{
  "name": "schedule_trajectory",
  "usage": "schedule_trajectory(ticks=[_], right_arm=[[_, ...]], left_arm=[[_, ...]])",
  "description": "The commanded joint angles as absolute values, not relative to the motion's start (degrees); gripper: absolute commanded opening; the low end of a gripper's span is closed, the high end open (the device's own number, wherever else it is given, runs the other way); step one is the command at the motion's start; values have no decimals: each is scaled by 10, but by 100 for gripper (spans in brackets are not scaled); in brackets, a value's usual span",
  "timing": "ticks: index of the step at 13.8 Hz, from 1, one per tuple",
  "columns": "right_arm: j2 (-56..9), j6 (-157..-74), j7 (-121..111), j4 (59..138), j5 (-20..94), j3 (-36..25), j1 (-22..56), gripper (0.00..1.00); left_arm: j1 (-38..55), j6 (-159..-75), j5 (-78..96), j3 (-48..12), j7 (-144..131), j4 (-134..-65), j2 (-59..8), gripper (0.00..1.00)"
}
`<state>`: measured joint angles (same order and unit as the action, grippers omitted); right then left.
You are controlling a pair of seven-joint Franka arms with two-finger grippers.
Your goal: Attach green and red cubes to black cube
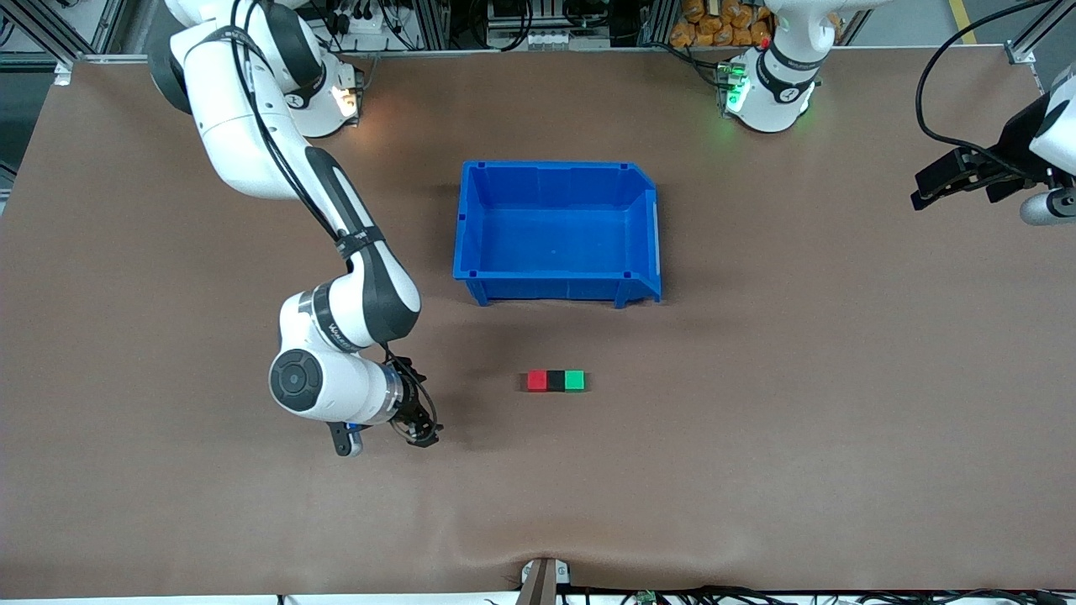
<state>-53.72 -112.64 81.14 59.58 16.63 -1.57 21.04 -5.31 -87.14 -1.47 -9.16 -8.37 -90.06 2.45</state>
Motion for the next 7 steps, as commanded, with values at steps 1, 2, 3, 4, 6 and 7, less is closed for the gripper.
schedule_trajectory(ticks=[1, 2, 3, 4, 6, 7], right_arm=[[-523, -1093, 767, 604, 159, -7, 193, 100], [-522, -1086, 750, 604, 159, -8, 192, 100], [-521, -1081, 744, 604, 159, -8, 186, 100], [-521, -1077, 737, 604, 160, -6, 180, 100], [-516, -1064, 702, 604, 159, -6, 175, 100], [-513, -1057, 683, 604, 159, -7, 172, 100]], left_arm=[[-54, -878, -27, -98, -77, -900, 29, 100], [-54, -878, -26, -104, -78, -904, 29, 100], [-54, -879, -26, -104, -77, -904, 26, 100], [-54, -879, -26, -105, -78, -904, 26, 100], [-54, -878, -26, -112, -77, -904, 26, 100], [-54, -877, -26, -112, -77, -904, 26, 100]])
